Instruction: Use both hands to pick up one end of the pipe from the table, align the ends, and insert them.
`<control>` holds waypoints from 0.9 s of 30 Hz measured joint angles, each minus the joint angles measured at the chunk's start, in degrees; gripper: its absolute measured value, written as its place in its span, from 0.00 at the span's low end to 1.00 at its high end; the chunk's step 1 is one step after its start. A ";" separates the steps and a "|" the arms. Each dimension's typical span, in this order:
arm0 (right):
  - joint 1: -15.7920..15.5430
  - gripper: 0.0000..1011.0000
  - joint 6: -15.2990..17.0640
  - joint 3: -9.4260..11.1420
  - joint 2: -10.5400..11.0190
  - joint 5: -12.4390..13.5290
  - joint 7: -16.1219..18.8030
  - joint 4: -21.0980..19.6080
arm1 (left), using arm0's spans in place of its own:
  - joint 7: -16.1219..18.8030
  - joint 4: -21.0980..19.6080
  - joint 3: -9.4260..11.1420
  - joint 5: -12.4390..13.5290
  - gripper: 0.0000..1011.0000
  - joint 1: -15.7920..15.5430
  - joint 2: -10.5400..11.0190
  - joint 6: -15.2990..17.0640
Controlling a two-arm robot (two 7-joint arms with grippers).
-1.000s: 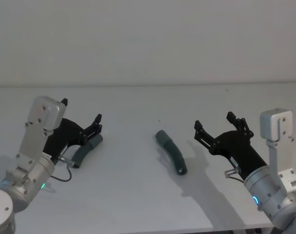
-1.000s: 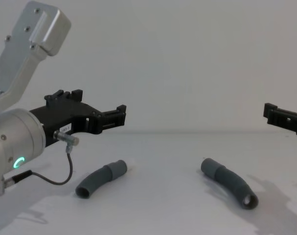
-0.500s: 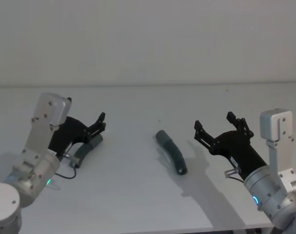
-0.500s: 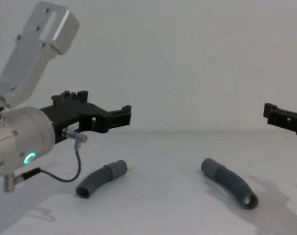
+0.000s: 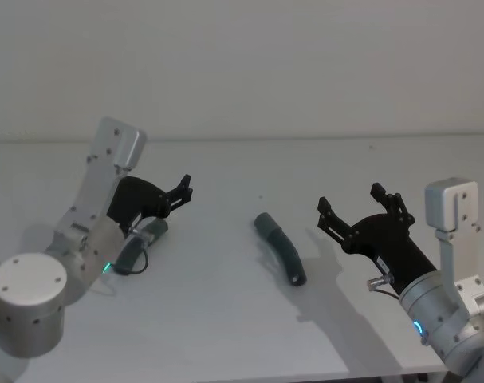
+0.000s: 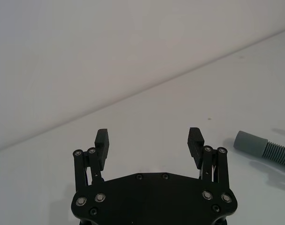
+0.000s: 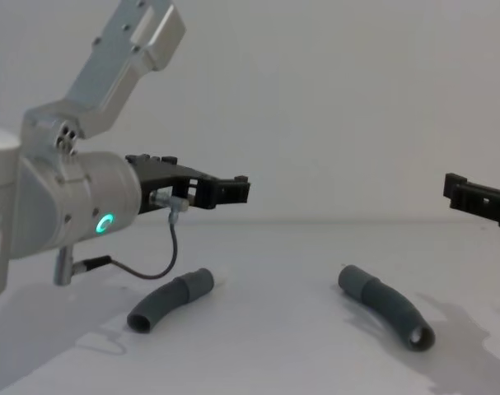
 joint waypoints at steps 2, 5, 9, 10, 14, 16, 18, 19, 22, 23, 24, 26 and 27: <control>0.00 0.99 0.00 0.00 0.00 0.00 0.00 0.00 | -0.16 0.01 0.10 -0.14 0.99 -0.84 -0.37 2.00; 0.00 0.99 0.00 0.00 0.00 0.00 0.00 0.00 | -0.60 -0.03 0.17 -0.35 0.99 -1.73 -0.60 4.74; 0.00 0.99 0.00 0.00 0.00 0.00 0.00 0.00 | -1.43 -0.45 0.20 -0.63 0.99 -2.51 -0.61 7.52; 0.00 0.99 0.00 0.00 0.00 0.00 0.00 0.00 | -1.62 -0.57 0.21 -0.70 0.99 -2.68 -0.59 8.01; 0.00 0.99 0.00 0.00 0.00 0.00 0.00 0.00 | -2.90 -1.11 0.26 -1.11 0.99 -3.25 -0.18 10.20; 0.00 0.99 0.00 0.00 0.00 0.00 0.00 0.00 | -4.09 -1.50 0.30 -1.44 0.99 -3.56 0.25 11.40; 0.00 0.99 0.00 0.00 0.00 0.00 0.00 0.00 | -5.12 -1.93 0.32 -1.77 0.99 -3.78 0.71 12.45; 0.00 0.99 0.00 0.00 0.00 0.00 0.00 0.00 | -5.50 -2.14 0.33 -1.89 0.99 -3.84 0.96 12.81; 0.00 0.99 0.00 0.00 0.00 0.00 0.00 0.00 | -6.93 -2.79 0.31 -2.37 0.99 -3.88 1.70 14.01; 0.00 0.99 0.00 0.00 0.00 0.00 0.00 0.00 | -7.41 -2.96 0.29 -2.54 0.99 -3.88 1.90 14.35; 0.00 0.99 0.00 0.00 0.00 0.00 0.00 0.00 | -8.06 -3.41 0.19 -2.77 0.99 -3.82 2.37 14.76; 0.00 0.99 0.00 0.00 0.00 0.00 0.00 0.00 | -8.67 -3.80 0.08 -3.02 0.99 -3.66 2.78 15.17; 0.00 0.99 0.00 0.00 0.00 0.00 0.00 0.00 | -9.34 -4.26 -0.11 -3.30 0.99 -3.41 3.29 15.60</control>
